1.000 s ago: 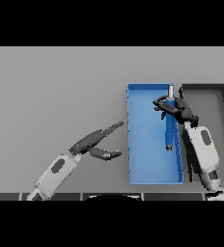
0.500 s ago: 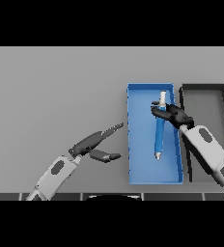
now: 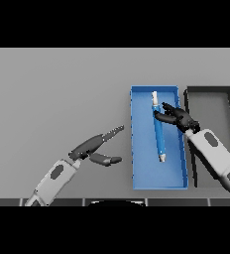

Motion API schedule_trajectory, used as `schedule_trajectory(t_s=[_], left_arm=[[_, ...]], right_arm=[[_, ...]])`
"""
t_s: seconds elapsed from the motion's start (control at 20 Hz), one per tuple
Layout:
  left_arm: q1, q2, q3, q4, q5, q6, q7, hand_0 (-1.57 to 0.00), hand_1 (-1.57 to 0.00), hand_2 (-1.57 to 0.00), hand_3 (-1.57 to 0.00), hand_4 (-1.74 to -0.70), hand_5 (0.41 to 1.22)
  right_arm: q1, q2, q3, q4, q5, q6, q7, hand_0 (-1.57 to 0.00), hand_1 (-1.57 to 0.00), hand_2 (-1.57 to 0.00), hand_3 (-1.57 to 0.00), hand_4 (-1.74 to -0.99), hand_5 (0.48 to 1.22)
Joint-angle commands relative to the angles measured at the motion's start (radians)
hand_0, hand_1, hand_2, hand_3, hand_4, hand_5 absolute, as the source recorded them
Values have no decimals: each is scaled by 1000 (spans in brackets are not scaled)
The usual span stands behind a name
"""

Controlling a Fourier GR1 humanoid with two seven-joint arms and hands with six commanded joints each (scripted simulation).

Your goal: Pick up the blue pipe and place it into the blue bin.

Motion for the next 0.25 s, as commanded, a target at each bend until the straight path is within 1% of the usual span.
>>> schedule_trajectory(t_s=[0.0,0.05,0.1,0.15,0.2], left_arm=[[12,2,-4,-4,-3,0,-7,1,1,1,1,-826,471],[5,-2,-4,-4,-3,4,4,1,1,1,1,-826,472],[3,-8,-9,-1,-7,5,7,1,1,1,1,-826,472],[-6,-13,-7,-4,-3,6,15,1,1,1,1,-826,473],[-7,-11,-7,3,-5,3,12,1,1,1,1,-826,474]], right_arm=[[8,0,9,-7,10,-1,-6,-20,-15,-14,-8,-1186,774],[2,-5,13,-19,13,7,-1,-20,-15,-14,-8,-1186,772],[-6,-1,11,-24,7,-4,14,-20,-15,-14,-8,-1186,766],[-6,9,12,-7,8,0,5,-20,-15,-14,-8,-1186,767],[-7,5,16,-15,12,2,11,-20,-15,-14,-8,-1186,769]])
